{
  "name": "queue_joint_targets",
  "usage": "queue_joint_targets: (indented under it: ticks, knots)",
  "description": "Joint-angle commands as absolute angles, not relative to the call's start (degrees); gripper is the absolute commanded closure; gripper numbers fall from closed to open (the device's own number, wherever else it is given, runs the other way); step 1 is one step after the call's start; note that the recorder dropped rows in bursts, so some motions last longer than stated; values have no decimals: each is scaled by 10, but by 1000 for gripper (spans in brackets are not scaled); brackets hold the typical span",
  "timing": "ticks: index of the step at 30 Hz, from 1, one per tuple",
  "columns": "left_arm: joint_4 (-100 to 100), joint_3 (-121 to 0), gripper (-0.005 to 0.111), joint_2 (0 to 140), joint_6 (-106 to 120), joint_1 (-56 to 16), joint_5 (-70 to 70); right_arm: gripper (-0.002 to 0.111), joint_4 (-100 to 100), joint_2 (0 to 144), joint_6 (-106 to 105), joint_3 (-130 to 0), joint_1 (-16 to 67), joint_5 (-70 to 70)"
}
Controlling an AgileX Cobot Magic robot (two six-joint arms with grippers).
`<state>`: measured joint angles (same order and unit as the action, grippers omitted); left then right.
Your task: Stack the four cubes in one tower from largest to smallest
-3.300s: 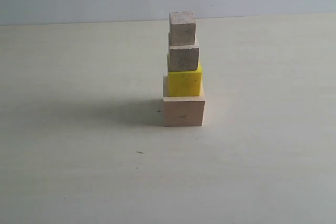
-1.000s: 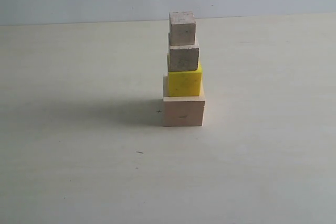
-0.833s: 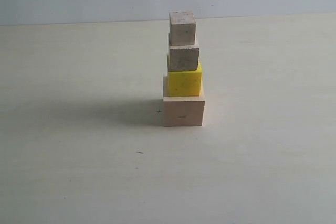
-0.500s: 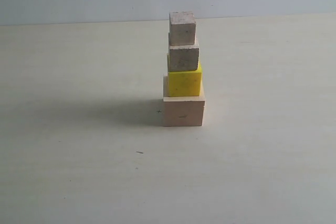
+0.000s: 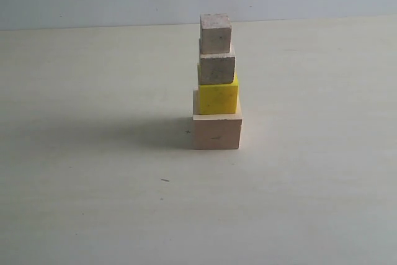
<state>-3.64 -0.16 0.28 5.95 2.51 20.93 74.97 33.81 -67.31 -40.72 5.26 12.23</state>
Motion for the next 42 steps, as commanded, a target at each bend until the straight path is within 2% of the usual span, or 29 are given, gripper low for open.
queue_joint_targets:
  ticks: [1, 7, 13, 19, 42]
  knots:
    - [-36, 0, 107, 0, 57, 22, 206, 108, 748, 332, -673, -404, 55, 123]
    - [-36, 0, 107, 0, 57, 22, 206, 108, 692, 251, -675, -399, 45, 125]
    - [-36, 0, 107, 0, 57, 22, 206, 108, 686, 191, -624, -300, -28, 133]
    - [-36, 0, 107, 0, 57, 22, 206, 108, 686, 163, -538, -207, -49, 101]
    - [-36, 0, 107, 0, 57, 22, 206, 108, 677, 160, -539, -198, -49, 79]
